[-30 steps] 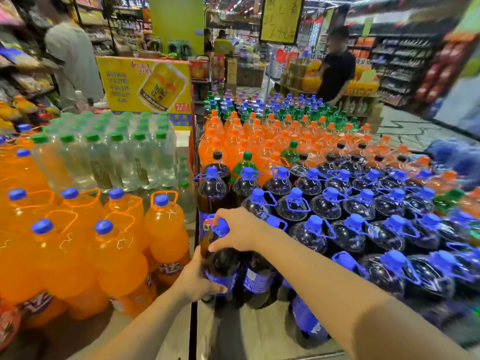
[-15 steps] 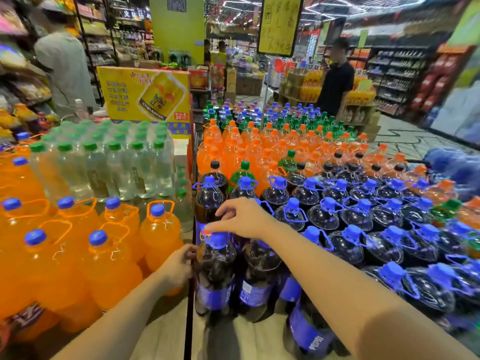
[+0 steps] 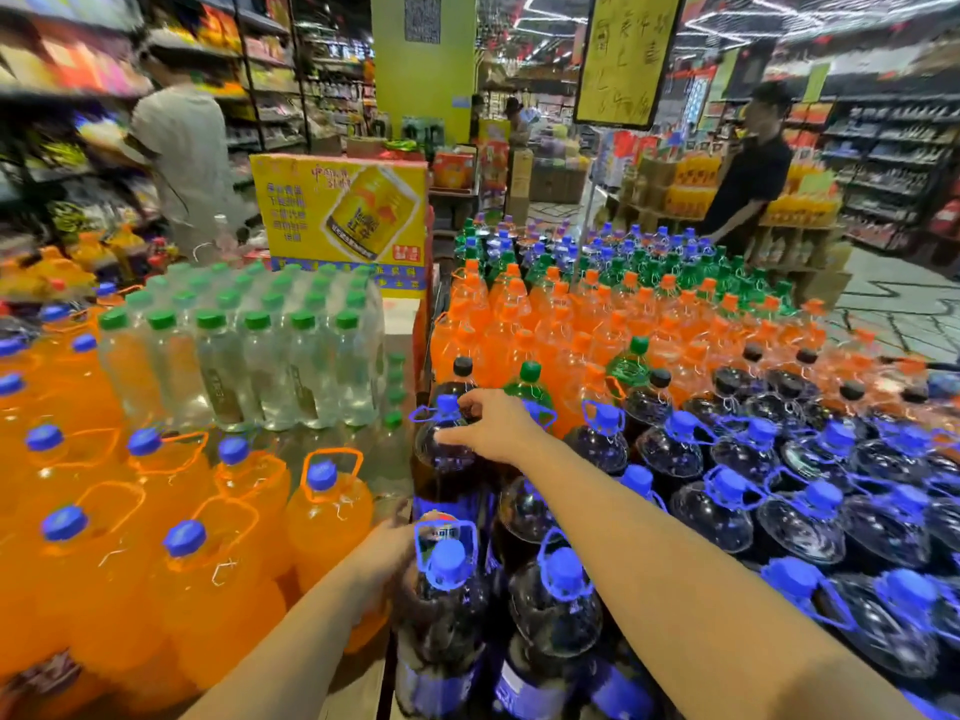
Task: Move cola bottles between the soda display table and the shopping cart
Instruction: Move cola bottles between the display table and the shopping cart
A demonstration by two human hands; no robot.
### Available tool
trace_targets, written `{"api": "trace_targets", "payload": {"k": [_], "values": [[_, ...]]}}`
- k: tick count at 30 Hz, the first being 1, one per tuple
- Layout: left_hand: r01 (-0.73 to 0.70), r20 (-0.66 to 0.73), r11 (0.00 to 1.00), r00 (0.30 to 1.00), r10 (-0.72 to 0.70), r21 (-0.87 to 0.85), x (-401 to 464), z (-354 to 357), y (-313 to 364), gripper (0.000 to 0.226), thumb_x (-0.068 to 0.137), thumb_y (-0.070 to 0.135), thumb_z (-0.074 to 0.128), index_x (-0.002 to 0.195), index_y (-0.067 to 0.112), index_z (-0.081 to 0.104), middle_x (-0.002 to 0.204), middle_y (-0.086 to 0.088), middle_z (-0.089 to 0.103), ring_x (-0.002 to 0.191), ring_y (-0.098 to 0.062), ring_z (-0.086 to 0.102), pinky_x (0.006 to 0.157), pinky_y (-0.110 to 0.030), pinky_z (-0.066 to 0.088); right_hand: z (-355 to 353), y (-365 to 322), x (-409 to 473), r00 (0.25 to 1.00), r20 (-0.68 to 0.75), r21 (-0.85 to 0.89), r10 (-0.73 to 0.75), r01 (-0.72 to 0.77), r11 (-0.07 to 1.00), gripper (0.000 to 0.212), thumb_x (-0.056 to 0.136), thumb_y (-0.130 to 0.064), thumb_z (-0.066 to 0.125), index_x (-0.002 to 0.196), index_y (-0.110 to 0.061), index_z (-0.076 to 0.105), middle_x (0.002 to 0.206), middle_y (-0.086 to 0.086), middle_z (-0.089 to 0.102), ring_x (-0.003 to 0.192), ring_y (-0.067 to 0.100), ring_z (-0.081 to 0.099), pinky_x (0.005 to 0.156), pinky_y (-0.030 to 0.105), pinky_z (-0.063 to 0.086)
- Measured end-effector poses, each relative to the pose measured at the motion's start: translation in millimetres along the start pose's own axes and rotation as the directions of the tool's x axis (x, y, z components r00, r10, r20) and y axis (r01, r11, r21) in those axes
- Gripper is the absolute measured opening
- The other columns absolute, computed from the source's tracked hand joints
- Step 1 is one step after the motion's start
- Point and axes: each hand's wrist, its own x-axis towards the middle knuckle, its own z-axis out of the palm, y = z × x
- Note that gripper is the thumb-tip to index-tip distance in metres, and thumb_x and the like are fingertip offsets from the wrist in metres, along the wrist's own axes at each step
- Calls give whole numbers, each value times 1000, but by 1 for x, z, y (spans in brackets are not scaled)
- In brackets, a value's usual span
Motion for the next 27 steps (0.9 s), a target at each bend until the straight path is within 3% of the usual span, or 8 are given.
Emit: {"api": "trace_targets", "payload": {"k": [4,7,10,14,17,21,24,27], "values": [[-46,-85,996,996,40,-76,14,13,11,61,105,37,63,154,14,35,147,-12,57,134,-28,58,100,-36,46,13,7,33,999,41,20,7,-8,1000,79,86,-43,81,150,-10,49,145,12,57,130,29,55,103,32,43],[-89,-109,993,991,80,-77,21,19,11,40,113,32,45,150,21,33,151,6,36,142,-15,40,108,-24,33,21,12,49,999,36,28,-1,0,1000,83,86,-40,82,154,-11,43,149,13,55,134,29,53,111,33,40],[-77,-135,993,989,64,-90,36,16,1,57,113,31,42,164,12,24,169,2,24,155,-20,29,114,-24,33,25,15,59,999,46,-19,-1,2,1000,78,84,-40,83,150,-13,50,141,13,61,126,29,59,105,33,44],[-16,-73,989,997,5,-150,22,19,10,53,114,24,41,163,10,26,152,-1,39,141,-26,46,72,-19,51,24,14,59,999,45,-41,-2,4,999,74,84,-41,84,146,-14,54,136,11,63,122,30,60,103,35,46],[7,-76,986,997,-19,-165,24,11,0,56,113,33,43,163,18,25,157,-7,43,124,-25,56,70,-27,50,21,11,49,998,58,-26,-11,12,1000,67,87,-35,83,143,-12,55,131,11,62,118,30,60,102,37,48],[51,-45,988,997,-58,-147,6,9,-4,49,112,30,47,158,23,32,121,1,58,90,-10,62,55,-16,54,18,9,30,998,58,3,-23,23,1000,60,84,-32,85,135,-13,59,119,9,64,97,24,61,90,34,52],[94,3,988,996,-94,-126,-4,1,-10,55,106,36,62,155,24,41,123,-6,68,96,-18,69,65,-24,59,16,10,13,997,75,28,-23,21,999,59,82,-32,87,131,-15,60,115,5,64,97,23,62,86,32,51],[230,111,968,969,-219,-98,-18,-9,-12,75,79,44,84,144,18,57,124,-16,75,102,-29,76,69,-37,63,14,9,-8,996,87,39,-29,25,999,63,81,-32,88,133,-14,59,119,7,64,103,25,63,89,33,50]]}}
